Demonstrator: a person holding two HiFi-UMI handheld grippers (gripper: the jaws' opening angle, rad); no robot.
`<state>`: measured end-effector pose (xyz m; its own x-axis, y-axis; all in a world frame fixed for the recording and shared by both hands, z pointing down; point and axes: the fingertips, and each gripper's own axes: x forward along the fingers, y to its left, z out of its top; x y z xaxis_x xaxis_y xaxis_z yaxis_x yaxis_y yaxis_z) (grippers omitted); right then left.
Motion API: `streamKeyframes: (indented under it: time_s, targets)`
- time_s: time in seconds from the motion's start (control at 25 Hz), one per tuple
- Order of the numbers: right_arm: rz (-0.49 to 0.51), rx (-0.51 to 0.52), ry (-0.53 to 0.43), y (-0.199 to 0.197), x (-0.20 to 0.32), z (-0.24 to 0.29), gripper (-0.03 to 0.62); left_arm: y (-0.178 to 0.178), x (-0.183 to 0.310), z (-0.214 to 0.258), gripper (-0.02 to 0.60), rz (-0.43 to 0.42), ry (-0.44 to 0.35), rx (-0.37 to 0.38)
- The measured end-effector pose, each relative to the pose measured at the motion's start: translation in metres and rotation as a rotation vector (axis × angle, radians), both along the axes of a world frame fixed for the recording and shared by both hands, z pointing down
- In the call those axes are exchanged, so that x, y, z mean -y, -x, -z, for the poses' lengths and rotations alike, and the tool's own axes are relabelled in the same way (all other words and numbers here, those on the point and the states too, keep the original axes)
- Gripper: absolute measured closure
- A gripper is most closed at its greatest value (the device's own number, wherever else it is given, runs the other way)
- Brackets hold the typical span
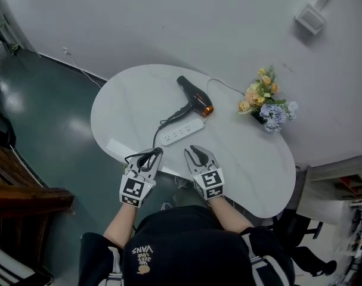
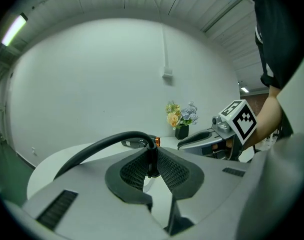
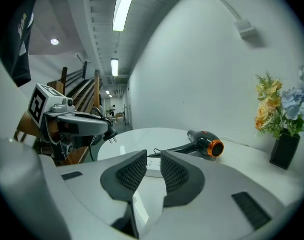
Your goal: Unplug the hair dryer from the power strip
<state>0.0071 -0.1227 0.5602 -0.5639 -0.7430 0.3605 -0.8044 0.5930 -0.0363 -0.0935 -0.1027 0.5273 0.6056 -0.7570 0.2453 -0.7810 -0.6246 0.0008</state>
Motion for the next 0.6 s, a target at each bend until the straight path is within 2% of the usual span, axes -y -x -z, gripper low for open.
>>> streamKeyframes:
  time_s: [0.24, 0.6]
  targets:
    - [-0.015, 0.046, -0.037, 0.0, -0.038, 0.028, 0.497, 0.007, -0.03, 0.017, 0.517, 0.016, -0.02, -0.036]
    - [-0.054, 0.078, -0.064, -0.008, -0.087, 0.047, 0.502, 0.009, -0.078, 0.023, 0.517, 0.001, -0.023, -0.034]
